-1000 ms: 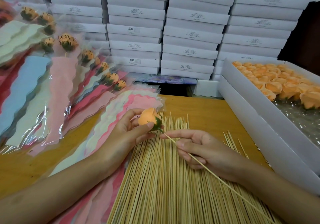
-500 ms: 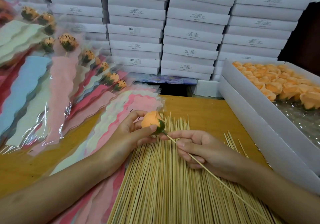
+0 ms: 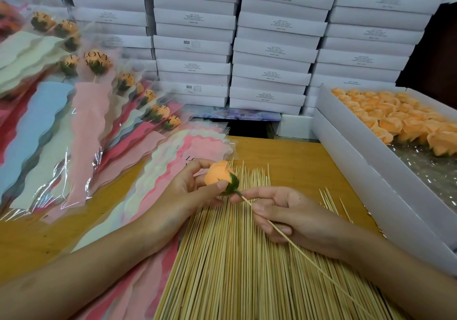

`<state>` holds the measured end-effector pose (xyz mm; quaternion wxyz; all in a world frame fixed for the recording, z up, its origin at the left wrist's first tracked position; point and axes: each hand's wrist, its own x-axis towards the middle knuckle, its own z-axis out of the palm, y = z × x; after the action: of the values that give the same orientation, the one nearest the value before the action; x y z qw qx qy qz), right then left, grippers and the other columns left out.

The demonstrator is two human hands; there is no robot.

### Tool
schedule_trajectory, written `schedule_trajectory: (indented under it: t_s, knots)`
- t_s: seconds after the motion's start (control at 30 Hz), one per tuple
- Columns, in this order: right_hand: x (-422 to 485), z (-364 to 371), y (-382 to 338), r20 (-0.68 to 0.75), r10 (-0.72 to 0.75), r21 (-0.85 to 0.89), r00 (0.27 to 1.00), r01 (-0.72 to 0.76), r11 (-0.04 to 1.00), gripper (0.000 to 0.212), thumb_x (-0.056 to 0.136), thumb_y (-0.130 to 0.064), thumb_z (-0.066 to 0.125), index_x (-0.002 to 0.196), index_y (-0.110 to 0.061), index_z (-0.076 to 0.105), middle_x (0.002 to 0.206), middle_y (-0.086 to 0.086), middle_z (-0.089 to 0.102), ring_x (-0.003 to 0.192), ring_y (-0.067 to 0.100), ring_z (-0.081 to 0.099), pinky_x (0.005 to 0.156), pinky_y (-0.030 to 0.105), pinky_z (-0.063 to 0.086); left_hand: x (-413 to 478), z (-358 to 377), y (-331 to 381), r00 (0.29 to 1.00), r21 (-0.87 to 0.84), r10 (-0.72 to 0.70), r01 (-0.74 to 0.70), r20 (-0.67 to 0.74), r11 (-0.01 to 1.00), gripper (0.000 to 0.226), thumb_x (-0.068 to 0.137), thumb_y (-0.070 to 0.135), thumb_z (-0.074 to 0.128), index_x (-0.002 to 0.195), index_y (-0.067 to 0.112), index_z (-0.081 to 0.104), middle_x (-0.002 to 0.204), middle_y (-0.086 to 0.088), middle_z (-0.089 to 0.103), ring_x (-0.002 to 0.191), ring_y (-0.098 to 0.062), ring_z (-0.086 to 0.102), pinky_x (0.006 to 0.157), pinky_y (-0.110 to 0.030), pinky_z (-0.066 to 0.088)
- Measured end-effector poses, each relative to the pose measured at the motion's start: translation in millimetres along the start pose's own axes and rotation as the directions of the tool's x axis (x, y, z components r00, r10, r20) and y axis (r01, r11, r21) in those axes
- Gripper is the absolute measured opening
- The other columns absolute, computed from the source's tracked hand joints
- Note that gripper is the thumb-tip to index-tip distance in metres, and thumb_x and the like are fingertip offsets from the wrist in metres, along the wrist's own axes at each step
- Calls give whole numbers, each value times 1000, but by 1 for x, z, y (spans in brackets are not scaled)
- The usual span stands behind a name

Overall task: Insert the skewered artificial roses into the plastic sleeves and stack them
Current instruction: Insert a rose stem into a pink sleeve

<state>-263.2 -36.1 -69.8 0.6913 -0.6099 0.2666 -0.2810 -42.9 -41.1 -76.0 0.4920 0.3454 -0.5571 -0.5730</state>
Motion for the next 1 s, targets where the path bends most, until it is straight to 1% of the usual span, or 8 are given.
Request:
schedule_trajectory:
  t_s: [0.27, 0.47, 0.6, 0.7, 0.77, 0.87, 0.93, 1.0]
  knots:
    - [-3, -2, -8, 73, -12, 0, 997, 12, 1000, 33, 95, -27, 54, 123, -15, 66, 71, -4, 59, 46, 0, 39, 48, 22, 26, 12, -8, 24, 980, -248, -5, -46, -198, 968, 39, 74, 13, 70, 110, 13, 56, 91, -14, 70, 68, -17, 68, 57, -20, 55]
    - [-4, -1, -10, 69, 5, -25, 998, -4, 1000, 24, 96, -21, 52, 110, -15, 71, 71, -2, 59, 46, 0, 39, 50, 23, 25, 30, -48, 50, 957, -291, -71, -15, -281, 957, 29, 76, 17, 65, 101, 5, 57, 79, -4, 68, 67, -9, 69, 57, -16, 55]
    - [-5, 1, -10, 49, 15, -35, 999, -13, 999, 21, 95, -17, 52, 101, -16, 72, 71, -1, 60, 46, 0, 39, 47, 17, 32, 36, -70, 59, 949, -370, -129, 15, -287, 929, 16, 74, 14, 64, 87, 5, 69, 86, -6, 75, 81, -11, 73, 62, -16, 56]
    - [-5, 2, -9, 35, -8, -72, 999, 10, 997, 17, 96, -19, 55, 100, -18, 71, 71, -3, 62, 47, 0, 40, 47, 14, 32, 36, -82, 63, 969, -346, -88, 3, -230, 938, 37, 78, 10, 60, 114, 7, 62, 112, -13, 72, 104, -19, 69, 74, -23, 58]
    - [-4, 1, -8, 16, -35, -92, 999, 37, 995, 16, 95, -22, 56, 101, -19, 70, 72, -4, 62, 47, 0, 41, 46, 13, 33, 36, -87, 61, 983, -203, -35, -2, -178, 979, 53, 81, 10, 59, 132, 14, 47, 120, -12, 69, 111, -23, 66, 86, -32, 58]
    - [-2, -2, -6, -48, -96, -82, 994, 92, 992, 17, 93, -23, 57, 103, -20, 70, 73, -4, 61, 48, 1, 42, 46, 14, 37, 35, -89, 50, 977, 316, 25, 45, -213, 948, 50, 87, 9, 63, 134, 20, 48, 121, -4, 69, 105, -19, 67, 83, -32, 53]
    - [-1, -6, -5, -126, -146, -94, 981, 134, 986, 19, 92, -24, 58, 104, -20, 71, 73, -3, 60, 50, 1, 43, 47, 15, 39, 35, -87, 40, 970, 658, 99, 74, -222, 749, 36, 90, 19, 65, 125, 20, 54, 113, -1, 67, 96, -16, 65, 73, -26, 48]
    - [0, -10, -3, -223, -187, -105, 957, 167, 980, 21, 91, -24, 57, 105, -18, 71, 72, -2, 60, 51, 2, 44, 49, 16, 41, 33, -84, 31, 975, 852, 89, 132, -204, 507, 49, 84, 47, 62, 126, 23, 52, 104, 6, 61, 89, -11, 60, 69, -26, 44]
